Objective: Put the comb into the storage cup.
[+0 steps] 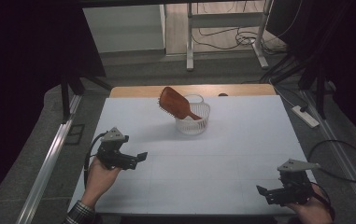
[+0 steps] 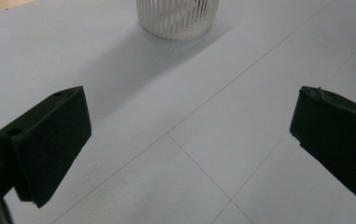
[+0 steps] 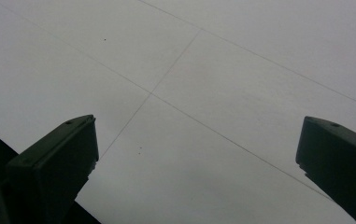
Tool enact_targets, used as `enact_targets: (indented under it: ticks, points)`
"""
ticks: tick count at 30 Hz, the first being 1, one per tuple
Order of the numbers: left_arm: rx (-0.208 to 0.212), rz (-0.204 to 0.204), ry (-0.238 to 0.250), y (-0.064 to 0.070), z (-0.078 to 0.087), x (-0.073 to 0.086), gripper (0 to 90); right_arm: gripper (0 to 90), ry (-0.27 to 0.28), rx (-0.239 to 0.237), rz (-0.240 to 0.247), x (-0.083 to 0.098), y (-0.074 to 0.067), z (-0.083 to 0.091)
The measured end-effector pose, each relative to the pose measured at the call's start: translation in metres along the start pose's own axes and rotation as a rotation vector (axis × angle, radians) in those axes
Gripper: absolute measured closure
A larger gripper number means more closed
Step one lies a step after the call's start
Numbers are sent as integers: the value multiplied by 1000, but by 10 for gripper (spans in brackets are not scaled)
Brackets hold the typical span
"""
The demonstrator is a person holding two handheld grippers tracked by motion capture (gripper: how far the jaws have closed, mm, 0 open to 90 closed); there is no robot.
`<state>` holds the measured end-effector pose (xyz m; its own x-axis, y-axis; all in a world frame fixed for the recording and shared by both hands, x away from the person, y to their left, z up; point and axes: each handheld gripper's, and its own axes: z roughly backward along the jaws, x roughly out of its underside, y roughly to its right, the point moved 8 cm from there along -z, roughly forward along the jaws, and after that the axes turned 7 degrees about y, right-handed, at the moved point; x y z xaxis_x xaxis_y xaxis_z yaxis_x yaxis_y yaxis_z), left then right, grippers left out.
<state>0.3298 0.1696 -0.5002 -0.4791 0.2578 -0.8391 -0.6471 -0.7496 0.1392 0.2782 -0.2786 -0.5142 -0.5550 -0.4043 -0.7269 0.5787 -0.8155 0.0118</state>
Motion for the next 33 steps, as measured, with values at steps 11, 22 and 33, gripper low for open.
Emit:
enact_targets:
  ticks: [11,22,33]
  points:
    - [-5,15,5,1,9,8,0,0,-1,1,1,0,0,0]
    - [-15,24,3,2,17,15,0,0,-1,3,2,0,0,0]
    - [-22,38,12,4,28,23,0,0,-2,4,3,0,0,0]
